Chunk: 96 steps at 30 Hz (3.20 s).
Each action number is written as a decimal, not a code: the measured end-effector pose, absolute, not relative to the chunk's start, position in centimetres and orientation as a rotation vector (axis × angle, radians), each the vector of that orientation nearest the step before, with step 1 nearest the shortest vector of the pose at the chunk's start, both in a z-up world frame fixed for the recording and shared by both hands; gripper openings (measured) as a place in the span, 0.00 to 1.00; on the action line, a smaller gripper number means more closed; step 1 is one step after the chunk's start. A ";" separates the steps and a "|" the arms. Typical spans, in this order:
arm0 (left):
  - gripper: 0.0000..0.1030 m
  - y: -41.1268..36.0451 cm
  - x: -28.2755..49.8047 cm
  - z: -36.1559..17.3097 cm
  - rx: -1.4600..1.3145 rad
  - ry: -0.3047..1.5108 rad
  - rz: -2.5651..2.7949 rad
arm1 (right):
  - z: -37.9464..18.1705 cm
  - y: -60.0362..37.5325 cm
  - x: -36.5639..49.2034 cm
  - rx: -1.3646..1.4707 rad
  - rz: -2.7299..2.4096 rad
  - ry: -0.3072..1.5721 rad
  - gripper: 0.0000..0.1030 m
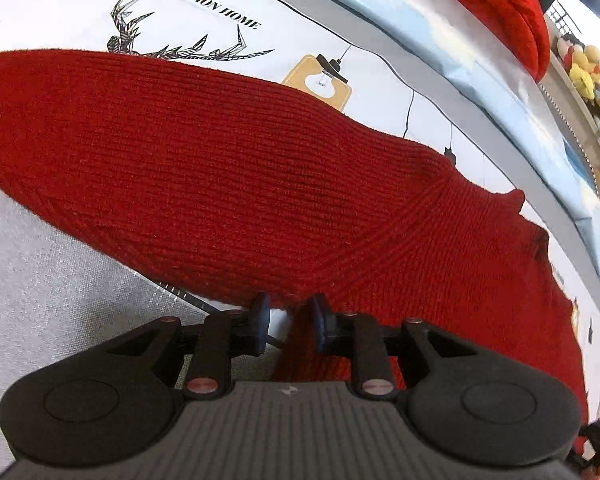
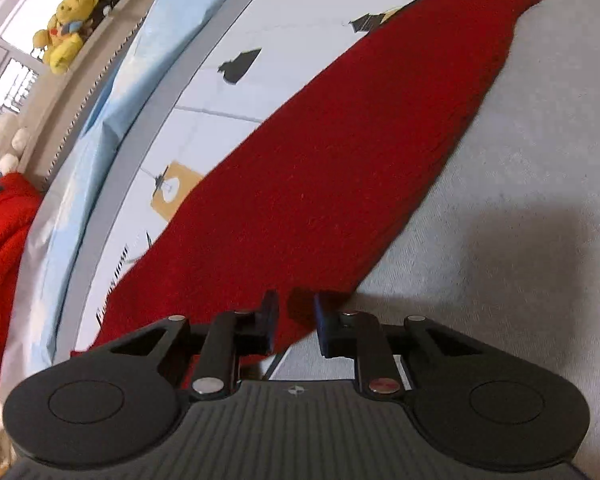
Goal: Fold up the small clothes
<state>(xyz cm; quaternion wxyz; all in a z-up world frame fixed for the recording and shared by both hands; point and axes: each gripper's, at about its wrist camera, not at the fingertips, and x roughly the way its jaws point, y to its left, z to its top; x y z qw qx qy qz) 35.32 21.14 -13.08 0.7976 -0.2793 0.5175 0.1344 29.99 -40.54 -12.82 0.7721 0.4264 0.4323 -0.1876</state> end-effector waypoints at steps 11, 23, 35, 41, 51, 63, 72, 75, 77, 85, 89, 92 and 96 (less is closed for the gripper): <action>0.28 21.5 35.4 -13.0 -0.618 1.119 0.331 | -13.3 -38.2 31.3 1.018 -0.345 1.029 0.33; 0.00 21.3 36.2 -11.8 -0.455 0.946 0.403 | -11.3 -36.9 34.8 0.718 -0.151 0.892 0.11; 0.07 17.0 35.8 -10.0 -0.458 0.964 0.115 | -10.5 -35.6 33.5 0.586 -0.119 0.976 0.32; 0.07 13.5 35.0 -9.4 -0.418 0.988 0.053 | -11.5 -35.0 32.5 0.596 0.005 1.074 0.40; 0.07 9.8 31.7 -7.5 -0.287 0.979 -0.025 | -9.7 -33.2 28.9 0.278 0.040 1.100 0.31; 0.07 8.6 29.9 -5.7 -0.215 0.972 -0.058 | -10.5 -33.9 22.0 0.090 0.159 1.251 0.11; 0.08 7.0 30.0 -7.4 -0.183 1.047 -0.093 | -10.4 -32.3 21.2 -0.076 0.214 1.303 0.40; 0.17 6.5 29.9 -9.5 -0.205 1.110 -0.110 | -10.4 -32.7 21.3 -0.064 0.213 1.309 0.40; 0.17 5.9 29.7 -11.7 -0.178 1.186 -0.093 | -10.3 -32.8 21.6 -0.053 0.203 1.302 0.40; 0.30 4.2 28.9 -12.7 -0.098 1.184 -0.057 | -6.4 -34.3 23.9 0.212 0.109 1.114 0.41; 0.38 3.4 28.7 -14.3 -0.038 1.231 -0.046 | -8.0 -33.3 24.4 0.181 0.161 1.173 0.47; 0.39 3.0 28.6 -13.6 -0.014 1.214 -0.041 | -10.6 -33.5 24.4 0.116 0.068 1.281 0.47; 0.41 2.6 28.4 -10.3 -0.029 1.117 -0.049 | -7.4 -36.3 25.3 0.267 0.007 1.113 0.47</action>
